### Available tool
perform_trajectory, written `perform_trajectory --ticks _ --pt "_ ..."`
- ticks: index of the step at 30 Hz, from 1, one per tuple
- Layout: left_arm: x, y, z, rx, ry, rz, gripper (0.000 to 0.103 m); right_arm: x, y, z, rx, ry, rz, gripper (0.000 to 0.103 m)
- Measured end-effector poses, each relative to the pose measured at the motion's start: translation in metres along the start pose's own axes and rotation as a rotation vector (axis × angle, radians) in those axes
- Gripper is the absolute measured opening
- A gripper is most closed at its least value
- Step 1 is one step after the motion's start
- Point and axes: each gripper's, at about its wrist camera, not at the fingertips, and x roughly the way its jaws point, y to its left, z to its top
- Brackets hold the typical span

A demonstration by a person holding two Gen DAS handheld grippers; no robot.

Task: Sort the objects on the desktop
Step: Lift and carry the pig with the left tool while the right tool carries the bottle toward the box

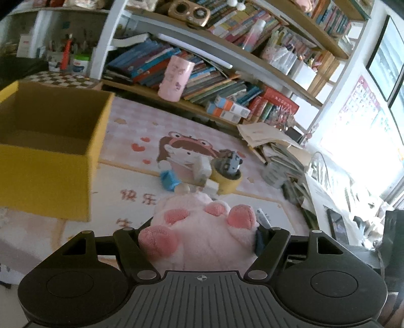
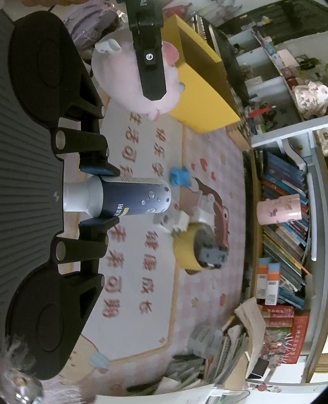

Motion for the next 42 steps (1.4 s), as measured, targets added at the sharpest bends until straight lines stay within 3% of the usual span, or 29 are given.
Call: perform_trajectory --ticks 18,42 --pt "-0.087 0.077 -0.036 -0.025 0.016 0.035 0.073 -0.017 0.110 -0.055 0.025 0.035 0.017 0.030" --pt "-0.140 0.110 -0.058 -0.118 -0.058 0.126 0.073 -0.018 0.174 -0.064 -0.110 0.055 0.139 0.030"
